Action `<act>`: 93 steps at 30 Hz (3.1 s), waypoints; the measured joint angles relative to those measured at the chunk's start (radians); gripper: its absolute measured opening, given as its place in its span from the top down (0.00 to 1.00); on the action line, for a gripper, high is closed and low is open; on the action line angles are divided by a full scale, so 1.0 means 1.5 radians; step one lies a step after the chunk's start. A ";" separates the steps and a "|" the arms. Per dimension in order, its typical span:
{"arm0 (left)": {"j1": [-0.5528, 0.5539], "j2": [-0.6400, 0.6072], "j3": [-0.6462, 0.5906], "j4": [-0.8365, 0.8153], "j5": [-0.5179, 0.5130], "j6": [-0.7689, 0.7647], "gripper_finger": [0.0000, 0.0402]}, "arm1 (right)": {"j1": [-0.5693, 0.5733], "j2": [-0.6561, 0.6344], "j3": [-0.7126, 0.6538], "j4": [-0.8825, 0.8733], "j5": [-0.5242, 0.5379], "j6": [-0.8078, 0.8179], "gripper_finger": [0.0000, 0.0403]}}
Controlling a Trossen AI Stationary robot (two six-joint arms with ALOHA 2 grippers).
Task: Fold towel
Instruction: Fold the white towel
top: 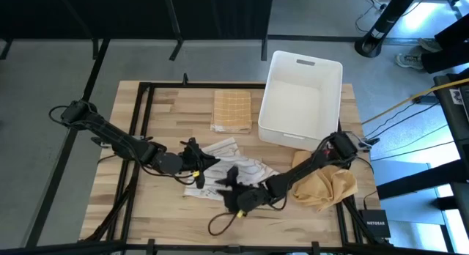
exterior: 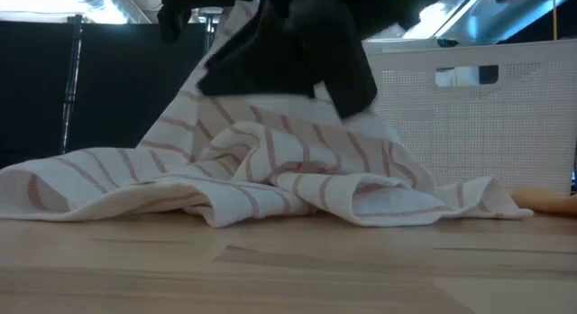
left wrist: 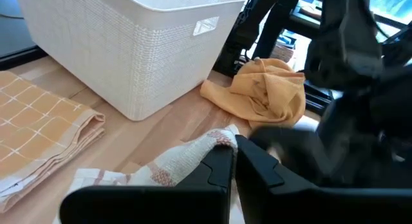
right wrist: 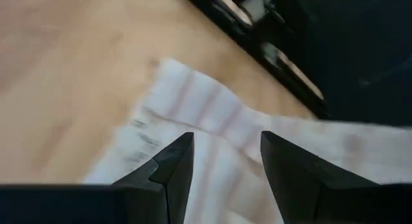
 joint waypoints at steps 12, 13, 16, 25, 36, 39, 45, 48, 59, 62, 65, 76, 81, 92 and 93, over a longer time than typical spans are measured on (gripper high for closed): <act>0.000 0.000 0.000 0.000 0.000 0.000 0.99 | -0.025 0.053 -0.001 0.039 0.338 -0.037 0.55; 0.000 0.000 0.000 -0.001 0.000 0.000 0.99 | -0.021 0.049 -0.001 0.056 0.371 -0.067 0.55; 0.000 0.000 0.000 -0.004 0.000 0.000 0.99 | -0.005 0.027 0.000 0.098 0.413 -0.139 0.55; 0.000 0.001 0.000 -0.017 -0.001 -0.001 0.99 | 0.041 -0.022 0.000 0.120 0.437 -0.221 0.55; 0.000 0.001 0.000 -0.016 -0.001 -0.001 0.99 | 0.055 -0.023 0.000 0.121 0.491 -0.293 0.55; 0.001 0.001 0.000 -0.016 -0.001 -0.001 0.99 | 0.051 -0.023 0.000 0.134 0.471 -0.292 0.55; 0.002 0.001 0.000 -0.017 -0.001 -0.001 0.99 | 0.049 -0.023 0.000 0.134 0.393 -0.277 0.55; 0.002 0.001 0.000 -0.017 -0.001 -0.003 0.99 | 0.061 -0.023 0.000 0.132 0.400 -0.273 0.55; 0.002 0.001 0.000 -0.017 -0.001 -0.003 0.99 | 0.107 -0.023 0.000 0.074 0.348 -0.013 0.55; 0.002 0.001 0.000 -0.016 -0.001 -0.003 0.99 | 0.099 -0.023 0.000 0.034 0.273 0.046 0.55; 0.002 0.001 0.000 -0.015 -0.001 -0.011 0.99 | 0.072 -0.017 0.000 0.002 0.248 0.048 0.55; 0.005 0.001 0.000 -0.014 -0.001 -0.012 0.99 | -0.023 0.023 -0.001 -0.029 0.115 0.143 0.55; 0.005 0.001 0.000 -0.015 -0.001 -0.009 0.99 | -0.022 0.013 -0.001 -0.025 0.329 0.090 0.55; 0.003 0.001 0.000 -0.025 0.007 0.012 0.99 | 0.076 -0.062 0.000 -0.186 0.558 0.063 0.55; 0.002 0.004 0.000 -0.031 0.022 0.032 0.99 | 0.081 -0.064 0.000 -0.230 0.552 0.127 0.55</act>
